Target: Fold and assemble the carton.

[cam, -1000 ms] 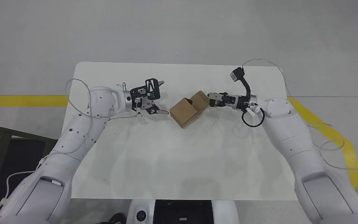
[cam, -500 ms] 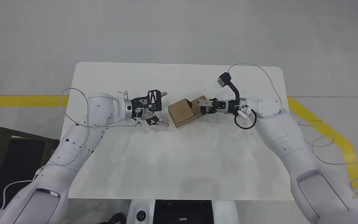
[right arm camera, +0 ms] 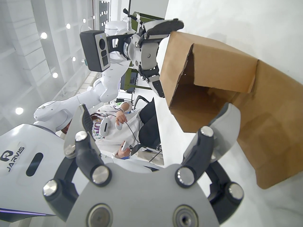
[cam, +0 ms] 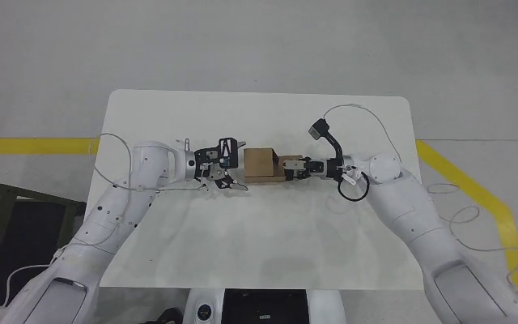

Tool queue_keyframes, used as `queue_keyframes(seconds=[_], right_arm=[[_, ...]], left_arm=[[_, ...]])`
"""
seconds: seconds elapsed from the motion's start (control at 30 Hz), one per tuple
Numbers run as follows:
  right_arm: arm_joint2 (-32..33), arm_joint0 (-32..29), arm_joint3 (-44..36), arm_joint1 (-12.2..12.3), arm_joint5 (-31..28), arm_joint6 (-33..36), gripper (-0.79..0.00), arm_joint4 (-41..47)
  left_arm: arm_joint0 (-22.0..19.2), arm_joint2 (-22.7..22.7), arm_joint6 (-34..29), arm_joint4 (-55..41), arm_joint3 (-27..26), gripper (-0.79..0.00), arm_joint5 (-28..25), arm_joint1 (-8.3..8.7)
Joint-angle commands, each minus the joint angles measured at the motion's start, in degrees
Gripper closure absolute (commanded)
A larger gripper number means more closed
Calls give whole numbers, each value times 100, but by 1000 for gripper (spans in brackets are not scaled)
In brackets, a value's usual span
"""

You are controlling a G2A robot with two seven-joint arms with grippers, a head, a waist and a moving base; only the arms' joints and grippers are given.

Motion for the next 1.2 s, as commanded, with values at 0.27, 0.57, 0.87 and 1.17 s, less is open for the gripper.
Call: queue_keyframes(seconds=[0.27, 0.57, 0.87, 1.17], right_arm=[[59, -22, -174, 70, -11, -11, -785, 30], [51, -42, -176, 87, -49, -49, -785, 73], [44, -76, -186, 101, -73, -73, -785, 78], [75, -135, -262, 126, -83, -83, -785, 80]], left_arm=[[-589, 521, -227, -397, 645, -785, -101, -180], [-898, 1015, -340, -885, 864, -785, -101, -159], [-1112, 1378, -419, -1241, 948, -314, -101, -103], [-1240, 1556, -420, -1365, 1006, -345, -101, -24]])
